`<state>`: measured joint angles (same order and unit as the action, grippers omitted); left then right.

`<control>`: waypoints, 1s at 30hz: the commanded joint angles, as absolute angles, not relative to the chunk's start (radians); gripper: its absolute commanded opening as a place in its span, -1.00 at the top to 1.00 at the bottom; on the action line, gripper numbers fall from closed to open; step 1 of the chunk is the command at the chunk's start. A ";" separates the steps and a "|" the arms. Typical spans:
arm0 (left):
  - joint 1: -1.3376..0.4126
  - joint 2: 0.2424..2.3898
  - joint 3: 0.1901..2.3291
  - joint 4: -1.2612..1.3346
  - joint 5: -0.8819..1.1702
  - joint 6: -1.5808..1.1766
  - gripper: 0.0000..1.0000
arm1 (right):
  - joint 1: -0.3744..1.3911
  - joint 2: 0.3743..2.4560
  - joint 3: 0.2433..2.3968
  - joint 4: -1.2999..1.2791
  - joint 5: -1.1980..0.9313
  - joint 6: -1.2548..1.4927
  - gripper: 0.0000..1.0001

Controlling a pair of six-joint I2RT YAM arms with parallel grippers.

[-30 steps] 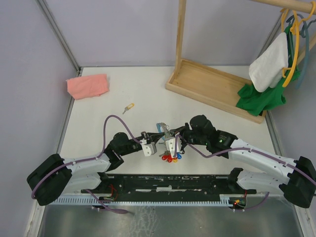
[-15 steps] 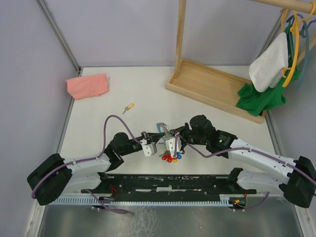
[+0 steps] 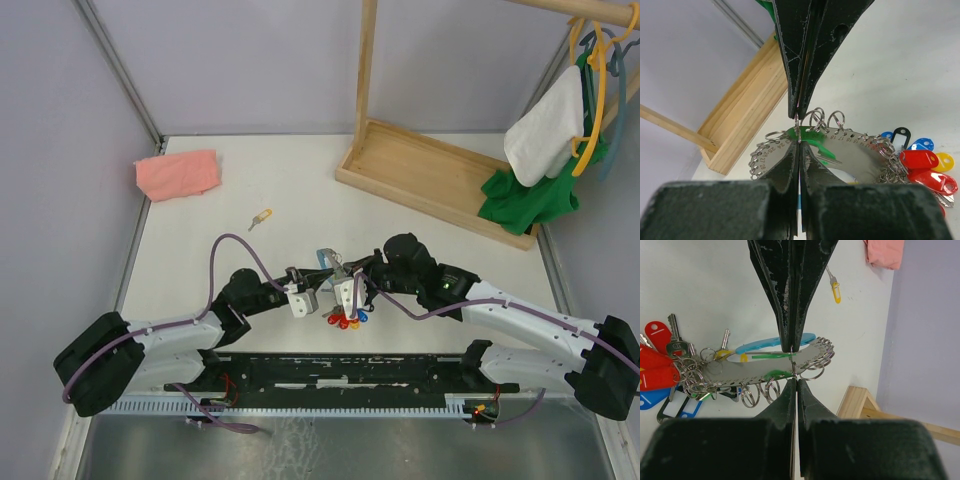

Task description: Put the keys on the keyring

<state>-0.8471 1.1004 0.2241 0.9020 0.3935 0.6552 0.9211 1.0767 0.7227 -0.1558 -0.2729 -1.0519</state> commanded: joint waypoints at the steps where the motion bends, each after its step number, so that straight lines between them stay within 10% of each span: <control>1: -0.851 1.070 0.242 0.910 0.363 0.707 0.95 | 0.926 1.074 0.758 -0.104 -0.258 -1.040 0.99; 30: -0.851 1.081 0.252 0.928 0.396 0.693 0.95 | 0.927 1.078 0.762 -0.101 -0.274 -1.019 0.99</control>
